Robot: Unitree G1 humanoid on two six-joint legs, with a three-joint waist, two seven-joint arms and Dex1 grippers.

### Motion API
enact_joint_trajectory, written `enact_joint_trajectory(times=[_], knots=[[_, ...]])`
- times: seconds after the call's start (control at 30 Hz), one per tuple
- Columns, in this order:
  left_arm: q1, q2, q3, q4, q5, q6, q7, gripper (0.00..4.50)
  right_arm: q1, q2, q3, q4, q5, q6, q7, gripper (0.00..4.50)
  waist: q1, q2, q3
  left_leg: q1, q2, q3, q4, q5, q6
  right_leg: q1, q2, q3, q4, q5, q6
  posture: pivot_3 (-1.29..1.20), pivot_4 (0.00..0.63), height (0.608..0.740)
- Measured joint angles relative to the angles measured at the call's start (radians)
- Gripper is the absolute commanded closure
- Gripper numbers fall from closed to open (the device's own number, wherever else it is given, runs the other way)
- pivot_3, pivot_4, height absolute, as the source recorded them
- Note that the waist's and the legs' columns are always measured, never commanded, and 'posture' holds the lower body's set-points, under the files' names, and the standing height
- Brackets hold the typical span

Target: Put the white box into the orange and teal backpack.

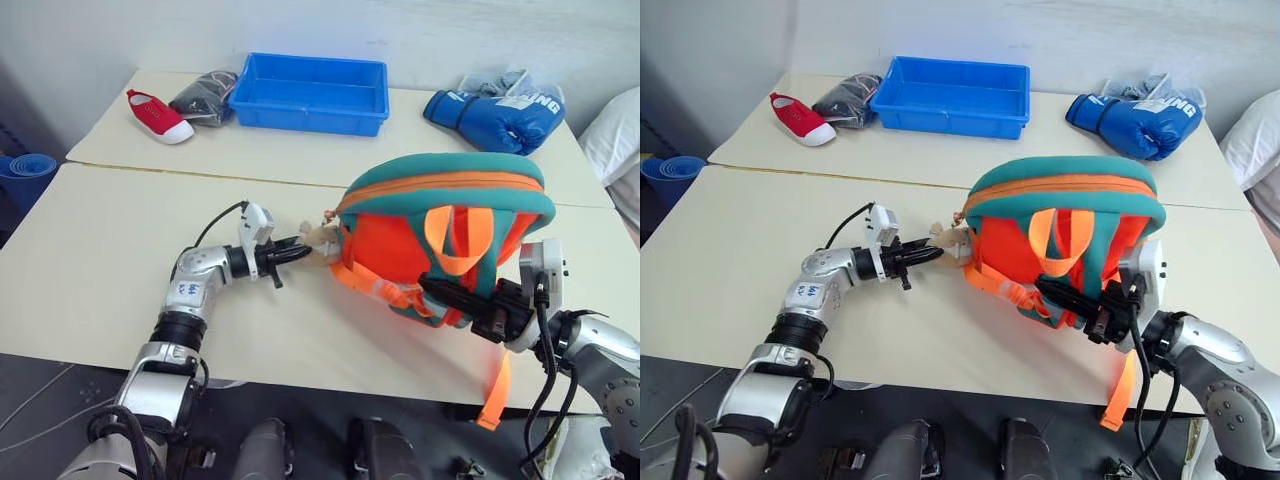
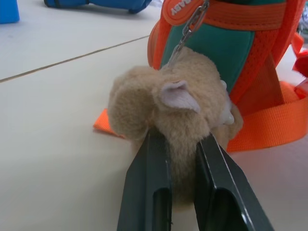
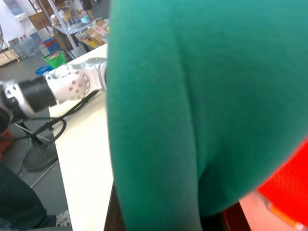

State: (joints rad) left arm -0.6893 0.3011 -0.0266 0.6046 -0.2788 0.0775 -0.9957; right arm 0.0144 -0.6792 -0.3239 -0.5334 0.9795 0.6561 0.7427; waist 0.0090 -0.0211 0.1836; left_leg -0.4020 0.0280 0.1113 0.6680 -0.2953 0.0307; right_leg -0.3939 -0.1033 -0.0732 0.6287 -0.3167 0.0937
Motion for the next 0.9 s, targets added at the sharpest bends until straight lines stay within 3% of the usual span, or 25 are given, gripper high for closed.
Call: enact_joint_trajectory(times=[0.07, 0.17, 0.33, 0.43, 0.53, 0.63, 0.7, 0.9], knots=[[0.019, 0.000, -0.001, -0.042, -0.003, 0.015, -0.004, 4.26, -0.006, 0.025, 0.000, 0.021, -0.024, -0.026, -0.008, 4.50, 0.005, 0.000, 0.000, 0.000, 0.000, 0.000, 0.000, 0.000, 0.000, 0.000, 0.000, 0.001, 0.000, 0.000, 0.000, 0.00, 0.150, 0.740], [0.045, 0.029, -0.001, -0.116, -0.005, 0.038, -0.011, 3.33, -0.014, 0.056, 0.014, 0.063, -0.119, -0.105, -0.020, 3.60, 0.006, 0.000, 0.000, 0.000, 0.000, 0.000, 0.000, 0.000, 0.000, 0.000, 0.000, 0.001, 0.000, 0.000, 0.000, 0.00, 0.150, 0.740], [0.092, 0.254, 0.069, -0.267, -0.046, 0.115, -0.096, 1.70, 0.056, 0.049, 0.038, 0.060, -0.326, -0.306, 0.030, 1.86, -0.012, 0.000, 0.000, 0.000, 0.001, 0.001, -0.003, 0.001, -0.002, -0.002, 0.002, 0.001, 0.001, 0.000, 0.000, 0.00, 0.150, 0.740], [0.220, 0.425, 0.085, -0.375, -0.082, 0.156, -0.238, 0.80, 0.185, 0.001, -0.033, 0.058, -0.389, -0.409, 0.114, 0.86, -0.013, 0.004, -0.002, 0.001, 0.001, 0.002, -0.004, 0.000, -0.002, -0.001, 0.002, 0.003, -0.001, 0.000, 0.000, 0.00, 0.150, 0.740], [0.334, 0.489, 0.106, -0.396, -0.070, 0.102, -0.277, 0.03, 0.296, -0.057, -0.111, 0.152, -0.475, -0.580, 0.249, 0.01, -0.006, 0.004, -0.002, 0.002, 0.000, 0.002, -0.003, -0.002, 0.001, 0.001, 0.000, 0.003, -0.004, 0.000, 0.000, 0.00, 0.150, 0.740], [0.439, 0.515, 0.132, -0.410, -0.002, -0.021, -0.221, 0.03, 0.318, -0.066, -0.165, 0.303, -0.527, -0.724, 0.328, 0.01, -0.006, 0.003, -0.002, 0.007, -0.002, 0.003, -0.003, -0.006, 0.007, 0.004, -0.005, 0.006, -0.004, 0.000, 0.000, 0.00, 0.150, 0.740], [0.510, 0.528, 0.157, -0.409, 0.051, -0.121, -0.167, 0.03, 0.313, -0.079, -0.188, 0.412, -0.556, -0.785, 0.351, 0.01, -0.011, 0.004, -0.002, 0.012, -0.002, 0.003, -0.007, -0.010, 0.002, 0.007, -0.007, 0.008, -0.004, 0.000, -0.001, 0.00, 0.150, 0.740], [0.650, 0.504, 0.229, -0.457, 0.045, -0.224, -0.074, 0.03, 0.248, -0.107, -0.170, 0.553, -0.606, -0.890, 0.398, 0.01, -0.021, 0.004, -0.002, 0.014, -0.001, 0.004, -0.013, -0.004, -0.006, 0.003, -0.007, 0.008, -0.001, -0.004, -0.007, 0.00, 0.150, 0.740]])
